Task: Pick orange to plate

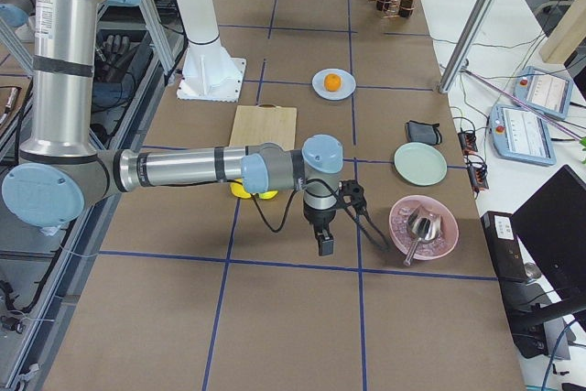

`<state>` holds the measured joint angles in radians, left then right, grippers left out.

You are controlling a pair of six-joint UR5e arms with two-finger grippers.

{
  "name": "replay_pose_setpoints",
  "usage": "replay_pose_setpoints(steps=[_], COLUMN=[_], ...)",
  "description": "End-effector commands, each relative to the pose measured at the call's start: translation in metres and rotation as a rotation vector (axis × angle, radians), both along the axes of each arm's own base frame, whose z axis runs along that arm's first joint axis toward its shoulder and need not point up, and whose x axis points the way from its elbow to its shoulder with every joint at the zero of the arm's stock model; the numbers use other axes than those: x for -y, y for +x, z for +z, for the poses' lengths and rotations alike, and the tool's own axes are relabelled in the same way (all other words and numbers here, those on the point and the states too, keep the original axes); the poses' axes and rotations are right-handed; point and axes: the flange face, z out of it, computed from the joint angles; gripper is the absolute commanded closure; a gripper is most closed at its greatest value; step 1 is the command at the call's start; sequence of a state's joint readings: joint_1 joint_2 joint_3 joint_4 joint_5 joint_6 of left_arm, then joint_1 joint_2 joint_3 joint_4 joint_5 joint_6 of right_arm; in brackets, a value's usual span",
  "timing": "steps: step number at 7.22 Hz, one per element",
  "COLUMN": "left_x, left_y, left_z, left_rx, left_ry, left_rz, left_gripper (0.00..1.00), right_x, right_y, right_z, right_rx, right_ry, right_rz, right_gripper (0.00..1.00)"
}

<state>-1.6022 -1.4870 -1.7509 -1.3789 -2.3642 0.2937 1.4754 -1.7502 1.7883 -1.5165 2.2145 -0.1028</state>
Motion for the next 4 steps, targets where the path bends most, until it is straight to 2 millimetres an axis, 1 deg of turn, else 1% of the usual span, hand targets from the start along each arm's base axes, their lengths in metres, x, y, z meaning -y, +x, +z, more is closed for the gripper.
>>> replay_pose_setpoints(steps=[1,4], left_x=[-0.0021,-0.0008], left_y=[-0.0008,-0.0009], left_z=[0.0027,0.0042], left_rx=[0.008,0.008], left_ry=[-0.009,-0.011], left_rz=[-0.002,-0.002], left_gripper=[0.00,0.00], right_x=[-0.0040,-0.0007], right_y=[0.0019,0.0016], right_z=[0.0035,0.0034], right_rx=[0.014,0.014], right_ry=[-0.009,0.001], right_rz=[0.005,0.005], right_gripper=[0.00,0.00])
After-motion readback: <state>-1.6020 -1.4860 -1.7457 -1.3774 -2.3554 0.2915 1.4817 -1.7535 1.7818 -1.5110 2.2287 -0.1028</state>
